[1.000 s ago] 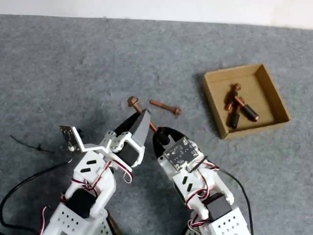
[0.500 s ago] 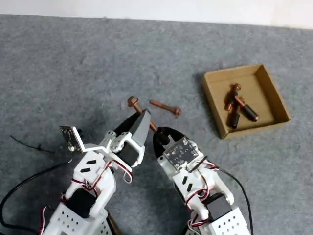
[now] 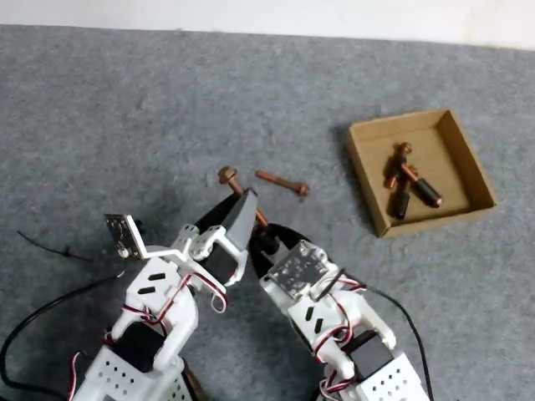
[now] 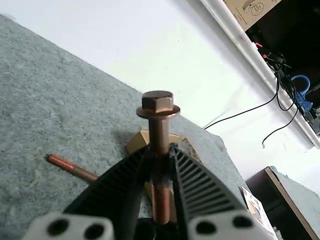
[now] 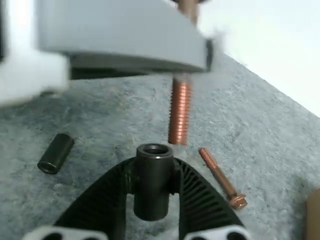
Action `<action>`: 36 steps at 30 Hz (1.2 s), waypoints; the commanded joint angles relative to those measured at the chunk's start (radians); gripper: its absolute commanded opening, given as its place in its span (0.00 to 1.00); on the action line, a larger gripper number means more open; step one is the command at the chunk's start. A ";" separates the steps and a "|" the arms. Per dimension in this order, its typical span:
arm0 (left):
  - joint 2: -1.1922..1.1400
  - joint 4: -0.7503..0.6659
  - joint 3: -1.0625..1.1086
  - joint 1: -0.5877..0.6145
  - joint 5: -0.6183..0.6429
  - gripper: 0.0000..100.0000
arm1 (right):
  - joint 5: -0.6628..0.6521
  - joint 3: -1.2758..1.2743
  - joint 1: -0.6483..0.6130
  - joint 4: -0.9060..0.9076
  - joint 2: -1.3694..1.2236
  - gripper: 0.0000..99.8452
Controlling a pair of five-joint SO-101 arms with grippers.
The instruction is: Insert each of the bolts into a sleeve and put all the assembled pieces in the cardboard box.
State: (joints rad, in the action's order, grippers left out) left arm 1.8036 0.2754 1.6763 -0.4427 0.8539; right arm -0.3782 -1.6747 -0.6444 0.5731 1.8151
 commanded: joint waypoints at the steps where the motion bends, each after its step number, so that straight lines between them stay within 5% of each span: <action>1: 0.010 0.034 0.021 0.019 -0.011 0.01 | -0.029 -0.113 -0.013 -0.002 0.022 0.01; 36: 0.012 0.152 0.021 -0.056 -0.012 0.01 | -0.031 -0.113 0.045 -0.004 0.024 0.01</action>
State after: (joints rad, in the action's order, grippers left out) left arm 1.8036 0.3997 1.6763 -0.4565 0.8539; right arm -0.4028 -1.6747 -0.6137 0.5746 1.8167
